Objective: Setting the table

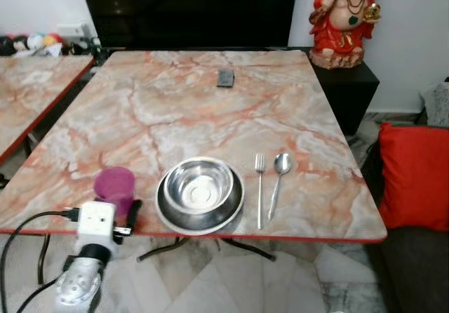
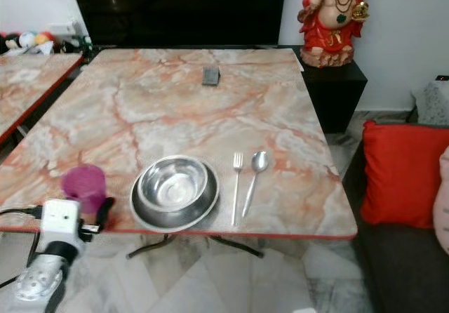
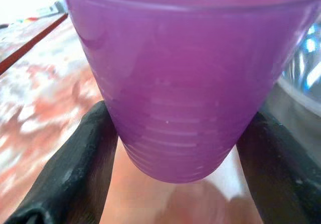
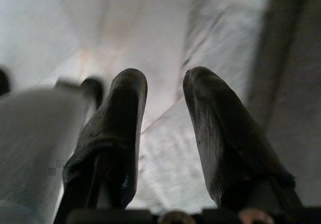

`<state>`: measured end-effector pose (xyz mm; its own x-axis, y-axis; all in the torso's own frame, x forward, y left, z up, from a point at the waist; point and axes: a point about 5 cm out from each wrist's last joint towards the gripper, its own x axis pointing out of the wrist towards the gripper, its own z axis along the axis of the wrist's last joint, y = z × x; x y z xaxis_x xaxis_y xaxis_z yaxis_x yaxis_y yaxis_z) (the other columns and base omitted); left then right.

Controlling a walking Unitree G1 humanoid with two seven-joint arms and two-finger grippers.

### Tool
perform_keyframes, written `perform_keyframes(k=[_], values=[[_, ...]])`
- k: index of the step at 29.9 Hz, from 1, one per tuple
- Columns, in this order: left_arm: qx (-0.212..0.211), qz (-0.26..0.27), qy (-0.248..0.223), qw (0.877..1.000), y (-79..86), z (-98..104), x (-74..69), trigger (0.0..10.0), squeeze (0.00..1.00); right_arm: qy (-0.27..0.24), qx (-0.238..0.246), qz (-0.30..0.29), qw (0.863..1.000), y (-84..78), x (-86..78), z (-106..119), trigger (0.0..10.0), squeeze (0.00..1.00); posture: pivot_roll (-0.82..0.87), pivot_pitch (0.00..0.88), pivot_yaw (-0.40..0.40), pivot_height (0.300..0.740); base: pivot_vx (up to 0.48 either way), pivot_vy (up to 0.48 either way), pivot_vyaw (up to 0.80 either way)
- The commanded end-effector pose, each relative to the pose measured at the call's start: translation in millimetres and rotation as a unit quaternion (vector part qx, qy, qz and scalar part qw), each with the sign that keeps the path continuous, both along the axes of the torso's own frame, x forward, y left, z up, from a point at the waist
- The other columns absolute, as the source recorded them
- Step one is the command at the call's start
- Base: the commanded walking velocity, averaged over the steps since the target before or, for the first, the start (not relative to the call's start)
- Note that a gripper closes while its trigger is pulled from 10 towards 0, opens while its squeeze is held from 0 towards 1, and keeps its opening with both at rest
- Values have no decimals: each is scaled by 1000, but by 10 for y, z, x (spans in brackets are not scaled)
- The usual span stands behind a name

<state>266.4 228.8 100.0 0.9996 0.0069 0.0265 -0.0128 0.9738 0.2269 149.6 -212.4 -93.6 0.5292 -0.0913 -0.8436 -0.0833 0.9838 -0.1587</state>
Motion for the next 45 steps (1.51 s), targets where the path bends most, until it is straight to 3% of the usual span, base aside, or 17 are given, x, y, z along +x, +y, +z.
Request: perform_keyframes(k=[1, 5, 12, 17, 23, 31, 45], values=[[9, 9, -5, 1000, 80, 52, -5, 10000, 0, -1, 7, 5, 1000, 63, 13, -6, 10000, 0, 22, 82, -11, 740, 300, 0, 0], [9, 11, -9, 1000, 90, 80, 12, 10000, 0, 0, 8, 5, 1000, 65, 13, -7, 10000, 0, 22, 82, -11, 740, 217, 0, 0], [-31, 8, -18, 999, 101, 189, 102, 10000, 0, 0, 8, 5, 1000, 67, 10, -8, 10000, 0, 20, 83, -10, 740, 0, 0, 0], [-54, 7, -15, 998, 202, 262, 151, 10000, 0, -1, 8, 5, 1000, 69, 14, -7, 10000, 0, 21, 82, -9, 740, 0, 0, 0], [-33, 9, 4, 999, 378, 325, 152, 10000, 0, 0, 8, 5, 1000, 69, 14, -7, 10000, 0, 24, 77, -8, 740, 0, 0, 0], [-49, -42, 55, 996, 385, 202, 105, 10000, 0, 0, 7, 7, 1000, 67, 11, -8, 10000, 0, 20, 77, -8, 740, 0, 0, 0], [-58, -61, 89, 993, 312, 66, 96, 10000, 0, 1, 5, 6, 1000, 61, 10, -8, 10000, 0, 20, 94, -12, 740, 0, 0, 0]])
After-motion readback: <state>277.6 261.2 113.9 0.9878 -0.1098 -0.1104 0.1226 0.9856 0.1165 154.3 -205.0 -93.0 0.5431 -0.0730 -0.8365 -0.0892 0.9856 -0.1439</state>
